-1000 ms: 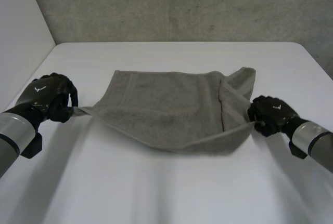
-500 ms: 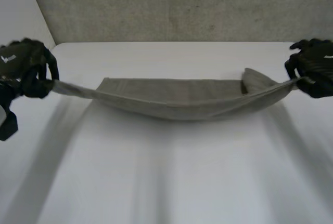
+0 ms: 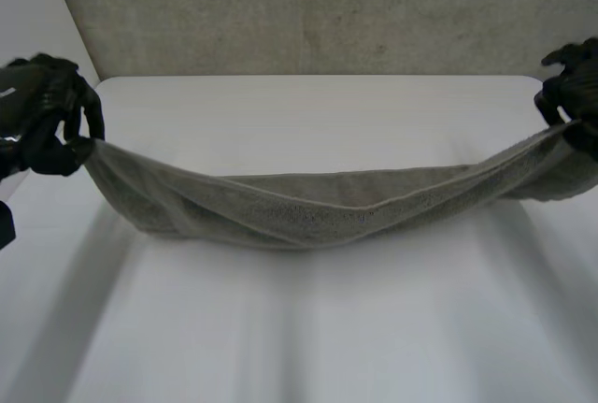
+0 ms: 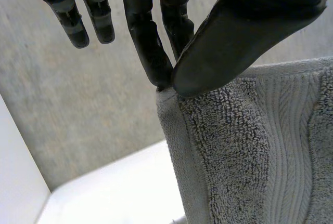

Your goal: Fold the towel.

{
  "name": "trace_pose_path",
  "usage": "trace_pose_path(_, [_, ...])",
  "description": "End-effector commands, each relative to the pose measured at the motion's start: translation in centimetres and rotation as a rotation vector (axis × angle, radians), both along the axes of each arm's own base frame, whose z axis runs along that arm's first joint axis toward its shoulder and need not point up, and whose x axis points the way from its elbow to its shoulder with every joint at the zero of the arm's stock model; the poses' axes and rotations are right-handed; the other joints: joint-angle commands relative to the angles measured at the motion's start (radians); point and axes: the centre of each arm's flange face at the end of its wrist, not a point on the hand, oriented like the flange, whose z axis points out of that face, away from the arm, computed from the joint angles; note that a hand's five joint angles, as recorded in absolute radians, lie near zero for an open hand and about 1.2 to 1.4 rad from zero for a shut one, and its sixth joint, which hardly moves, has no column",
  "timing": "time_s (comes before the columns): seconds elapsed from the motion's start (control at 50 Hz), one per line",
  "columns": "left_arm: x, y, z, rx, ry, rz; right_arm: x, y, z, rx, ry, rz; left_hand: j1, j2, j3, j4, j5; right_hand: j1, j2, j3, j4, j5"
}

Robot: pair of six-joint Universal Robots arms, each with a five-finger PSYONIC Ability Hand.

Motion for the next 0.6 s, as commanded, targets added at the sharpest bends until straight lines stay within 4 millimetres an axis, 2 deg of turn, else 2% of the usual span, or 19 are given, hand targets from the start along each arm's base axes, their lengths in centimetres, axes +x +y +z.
trace_pose_path(0.02, [-0.1, -2.5, -3.1, 0.124, -0.006, 0.001, 0.8, -2.7, -4.1, 0.096, 0.06, 0.063, 0.133, 0.104, -0.044, -0.052, 0.069, 0.09, 0.1, -0.006, -0.006, 0.07])
trace_pose_path(0.06, [-0.2, -4.1, -4.8, 0.183, -0.009, -0.001, 1.6, -4.0, -6.1, 0.133, 0.106, 0.088, 0.133, 0.104, -0.044, -0.052, 0.069, 0.09, 0.1, -0.006, -0.006, 0.07])
trace_pose_path(0.12, [-0.2, -5.0, -5.7, 0.214, -0.012, 0.003, 1.8, -4.8, -7.1, 0.149, 0.13, 0.083, 0.133, 0.104, -0.044, -0.052, 0.069, 0.09, 0.1, -0.006, -0.006, 0.07])
trace_pose_path(0.16, [-0.4, -6.7, -7.5, 0.275, -0.015, 0.001, 2.2, -6.2, -8.9, 0.178, 0.175, 0.075, 0.133, 0.104, -0.044, -0.052, 0.069, 0.09, 0.1, -0.006, -0.006, 0.07])
trace_pose_path(0.18, [-0.4, -6.7, -7.5, 0.275, -0.015, 0.002, 2.2, -6.2, -8.9, 0.178, 0.175, 0.075, 0.133, 0.104, -0.044, -0.052, 0.069, 0.09, 0.1, -0.006, -0.006, 0.07])
trace_pose_path(0.22, [-0.7, -8.2, -8.9, 0.314, -0.018, -0.004, 3.2, -7.2, -10.5, 0.203, 0.197, 0.092, 0.133, 0.104, -0.044, -0.052, 0.069, 0.09, 0.1, -0.006, -0.006, 0.07])
trace_pose_path(0.34, [-1.4, -10.0, -10.3, 0.342, -0.022, -0.016, 4.6, -8.6, -12.1, 0.204, 0.201, 0.115, 0.133, 0.104, -0.044, -0.052, 0.069, 0.09, 0.1, -0.006, -0.006, 0.07])
trace_pose_path(0.44, [-2.5, -12.2, -11.6, 0.341, -0.048, 0.021, 5.4, -11.3, -13.7, 0.153, 0.161, 0.083, 0.133, 0.104, -0.044, -0.052, 0.069, 0.09, 0.1, -0.006, -0.006, 0.07])
trace_pose_path(0.56, [-3.3, -13.3, -12.5, 0.338, -0.067, 0.038, 5.6, -13.2, -14.7, 0.087, 0.134, 0.061, 0.133, 0.104, -0.044, -0.052, 0.069, 0.09, 0.1, -0.006, -0.006, 0.07])
trace_pose_path(0.6, [-3.5, -14.0, -13.0, 0.336, -0.069, 0.046, 5.7, -14.4, -15.2, 0.042, 0.127, 0.046, 0.133, 0.104, -0.044, -0.052, 0.069, 0.09, 0.1, -0.006, -0.006, 0.07])
